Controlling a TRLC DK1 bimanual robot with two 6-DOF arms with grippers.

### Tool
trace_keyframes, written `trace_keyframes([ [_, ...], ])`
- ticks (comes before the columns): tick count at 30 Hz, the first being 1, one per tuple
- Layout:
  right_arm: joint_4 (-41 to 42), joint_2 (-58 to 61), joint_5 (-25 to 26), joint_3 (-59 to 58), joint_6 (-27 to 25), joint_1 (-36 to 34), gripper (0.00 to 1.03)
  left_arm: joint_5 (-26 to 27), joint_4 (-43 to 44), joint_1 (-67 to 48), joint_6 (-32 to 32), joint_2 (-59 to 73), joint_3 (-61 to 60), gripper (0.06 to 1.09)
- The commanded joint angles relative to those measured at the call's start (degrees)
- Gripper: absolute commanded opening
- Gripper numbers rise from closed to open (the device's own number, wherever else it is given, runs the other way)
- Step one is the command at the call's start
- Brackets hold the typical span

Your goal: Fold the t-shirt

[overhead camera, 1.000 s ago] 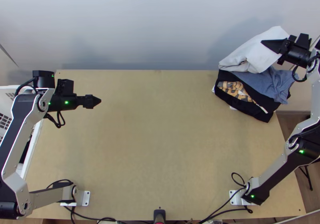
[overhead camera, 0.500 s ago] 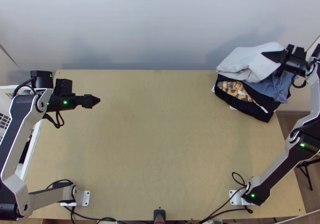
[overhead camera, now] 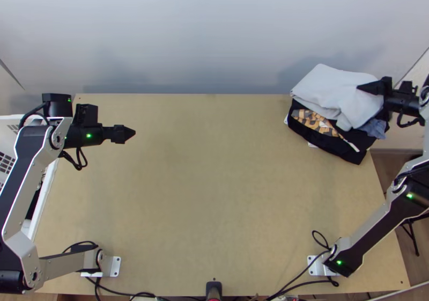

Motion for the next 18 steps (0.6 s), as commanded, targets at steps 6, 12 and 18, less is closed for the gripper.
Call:
trace_keyframes([
  [6,0.78,-8.44,32.15,0.61,-5.47,-0.39,0.99,0.09,0.13,0.16,0.21,-0.24,-0.09,1.04],
  [12,2.19,-14.06,48.41,0.43,-11.18,1.28,0.99,0.18,0.13,0.43,0.12,-1.38,-0.79,1.04],
  [18,3.16,-22.33,50.17,-0.71,-14.35,12.53,0.99,0.18,0.31,1.66,0.21,-2.26,-0.36,1.04],
])
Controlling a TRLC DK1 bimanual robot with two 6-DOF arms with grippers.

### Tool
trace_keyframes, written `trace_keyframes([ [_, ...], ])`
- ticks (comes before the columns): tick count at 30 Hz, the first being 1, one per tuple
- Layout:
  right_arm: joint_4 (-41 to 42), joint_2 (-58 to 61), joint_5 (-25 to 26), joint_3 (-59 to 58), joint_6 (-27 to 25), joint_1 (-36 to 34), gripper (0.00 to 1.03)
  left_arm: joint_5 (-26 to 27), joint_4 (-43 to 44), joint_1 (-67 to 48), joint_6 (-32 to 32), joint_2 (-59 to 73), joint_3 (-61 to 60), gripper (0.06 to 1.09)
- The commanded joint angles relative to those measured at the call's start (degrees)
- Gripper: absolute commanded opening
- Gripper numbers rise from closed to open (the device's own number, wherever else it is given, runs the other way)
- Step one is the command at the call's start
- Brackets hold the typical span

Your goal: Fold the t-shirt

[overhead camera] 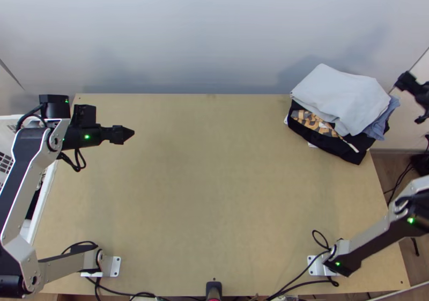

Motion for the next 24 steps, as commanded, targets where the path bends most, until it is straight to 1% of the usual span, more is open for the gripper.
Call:
trace_keyframes([
  [1,1.10,-8.60,5.86,-1.85,-4.36,12.32,0.99,-0.02,0.15,1.35,0.06,-0.78,0.17,1.04],
  [3,0.49,-8.43,5.78,-2.38,-3.48,17.07,0.99,-0.02,0.15,2.06,0.24,-0.78,0.17,1.04],
  [4,-0.04,-8.08,5.78,-2.82,-1.81,18.39,0.99,-0.02,0.15,2.32,0.24,-0.78,0.08,1.04],
  [6,-0.04,-7.37,5.69,-5.02,1.00,20.23,0.99,-0.02,0.15,2.94,0.41,-1.13,0.17,1.04],
  [8,1.81,-6.14,5.78,-7.21,1.26,20.94,0.99,-0.02,0.15,3.81,0.50,-1.39,0.17,1.04],
  [13,11.04,2.12,5.86,-7.39,-0.85,19.18,0.99,-0.02,-0.64,5.75,2.52,-2.62,-0.01,1.04],
  [17,11.65,10.56,5.86,-2.29,-2.16,16.63,0.99,-0.10,-1.17,7.42,3.58,-2.53,1.31,1.04],
  [21,14.11,16.09,7.10,-0.80,-3.39,14.70,0.99,-0.02,-1.96,8.47,3.84,-1.57,2.37,1.04],
  [22,15.52,17.06,7.62,-1.41,-3.66,14.26,0.99,-0.10,-2.22,8.47,3.84,-1.39,2.37,1.04],
  [24,21.76,18.29,9.47,-4.93,-4.62,13.47,0.99,-0.02,-2.48,8.47,3.75,-0.95,2.28,1.04],
])
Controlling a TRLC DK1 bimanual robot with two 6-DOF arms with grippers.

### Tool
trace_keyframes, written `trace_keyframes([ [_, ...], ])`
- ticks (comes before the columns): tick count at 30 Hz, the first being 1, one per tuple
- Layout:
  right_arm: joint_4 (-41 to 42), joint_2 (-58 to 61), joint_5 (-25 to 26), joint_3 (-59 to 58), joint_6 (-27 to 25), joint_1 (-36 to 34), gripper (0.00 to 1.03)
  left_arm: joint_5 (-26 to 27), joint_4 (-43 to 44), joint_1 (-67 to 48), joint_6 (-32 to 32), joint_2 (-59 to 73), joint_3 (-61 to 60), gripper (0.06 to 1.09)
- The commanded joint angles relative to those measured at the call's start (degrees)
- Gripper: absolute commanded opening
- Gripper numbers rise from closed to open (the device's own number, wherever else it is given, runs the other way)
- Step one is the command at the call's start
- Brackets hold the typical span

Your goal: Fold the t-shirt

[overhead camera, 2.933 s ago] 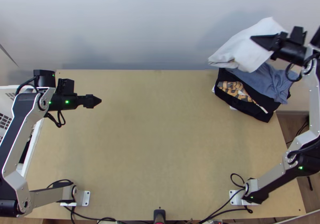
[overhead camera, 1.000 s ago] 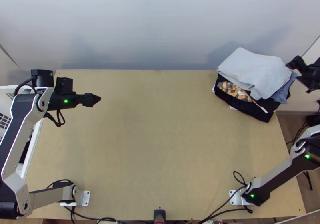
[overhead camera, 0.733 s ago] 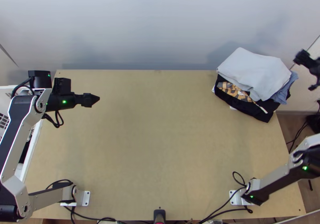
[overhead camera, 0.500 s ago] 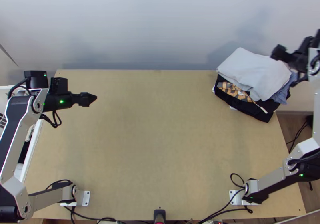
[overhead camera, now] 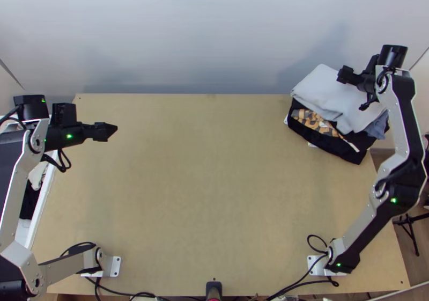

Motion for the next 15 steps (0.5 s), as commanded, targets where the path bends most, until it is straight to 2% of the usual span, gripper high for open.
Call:
trace_keyframes([
  [1,12.99,7.95,4.03,-4.99,-3.14,-2.64,0.99,0.03,-1.15,1.22,0.41,1.06,0.59,1.04],
  [3,20.11,8.13,6.14,-10.44,-5.61,-2.91,0.99,0.03,-1.15,0.86,0.14,1.32,0.42,1.04],
  [7,27.67,4.97,6.05,-20.98,-8.86,-2.20,0.99,0.03,-1.06,0.60,-0.38,1.32,0.68,1.04],
  [15,31.19,-1.19,6.14,-32.85,-9.74,-1.06,0.99,0.03,-1.06,1.39,-0.91,1.32,0.95,1.04],
])
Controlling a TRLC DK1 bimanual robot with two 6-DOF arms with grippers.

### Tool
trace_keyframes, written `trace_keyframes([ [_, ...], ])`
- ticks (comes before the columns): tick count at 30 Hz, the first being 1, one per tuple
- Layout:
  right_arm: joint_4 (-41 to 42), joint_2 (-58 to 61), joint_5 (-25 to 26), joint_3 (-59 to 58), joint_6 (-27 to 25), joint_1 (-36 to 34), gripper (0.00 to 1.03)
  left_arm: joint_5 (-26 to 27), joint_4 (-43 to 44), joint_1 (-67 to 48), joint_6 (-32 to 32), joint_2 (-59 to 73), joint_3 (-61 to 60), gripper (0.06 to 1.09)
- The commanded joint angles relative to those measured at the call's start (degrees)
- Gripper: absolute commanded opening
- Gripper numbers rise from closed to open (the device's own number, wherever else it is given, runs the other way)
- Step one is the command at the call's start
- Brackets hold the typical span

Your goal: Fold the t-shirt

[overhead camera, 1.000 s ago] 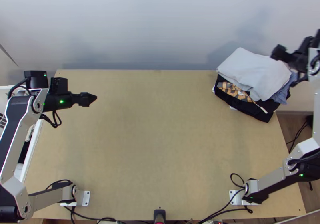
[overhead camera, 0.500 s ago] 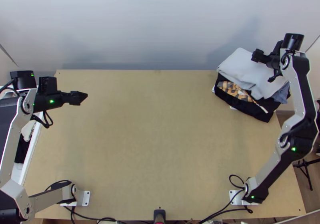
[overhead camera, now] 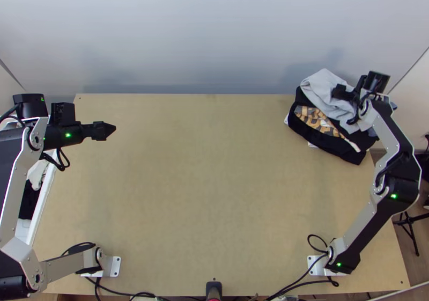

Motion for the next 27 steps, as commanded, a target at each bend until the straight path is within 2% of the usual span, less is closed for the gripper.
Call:
trace_keyframes([
  [1,4.22,-4.21,0.63,-11.04,-2.00,1.13,0.99,0.01,0.03,0.54,-0.63,0.12,0.07,1.04],
  [4,5.71,-6.05,0.90,-9.90,-2.70,1.30,0.99,0.01,0.03,0.54,-0.72,-0.05,0.07,1.04],
  [11,3.87,-7.63,3.71,6.54,-5.17,1.04,0.99,0.01,0.47,1.42,-0.80,-0.76,-0.10,1.04],
  [15,1.76,-9.39,4.06,12.95,-6.40,1.13,0.99,-0.52,4.07,2.91,-2.03,-2.87,-0.10,1.04],
  [19,1.41,-16.86,3.89,14.45,-4.90,2.53,0.99,-8.08,13.13,3.35,-2.03,-7.61,-1.33,1.04],
  [22,0.53,-25.48,3.89,11.81,-0.86,3.15,0.99,-14.67,18.57,3.35,-2.12,-12.97,-2.83,1.04],
  [25,5.10,-36.73,3.09,2.85,1.60,3.32,0.99,-23.11,27.98,3.53,-5.29,-21.32,-8.72,1.04],
  [27,6.94,-44.37,-0.07,-4.36,4.59,3.32,0.99,-24.78,35.10,3.97,-4.50,-28.62,-14.69,1.04],
])
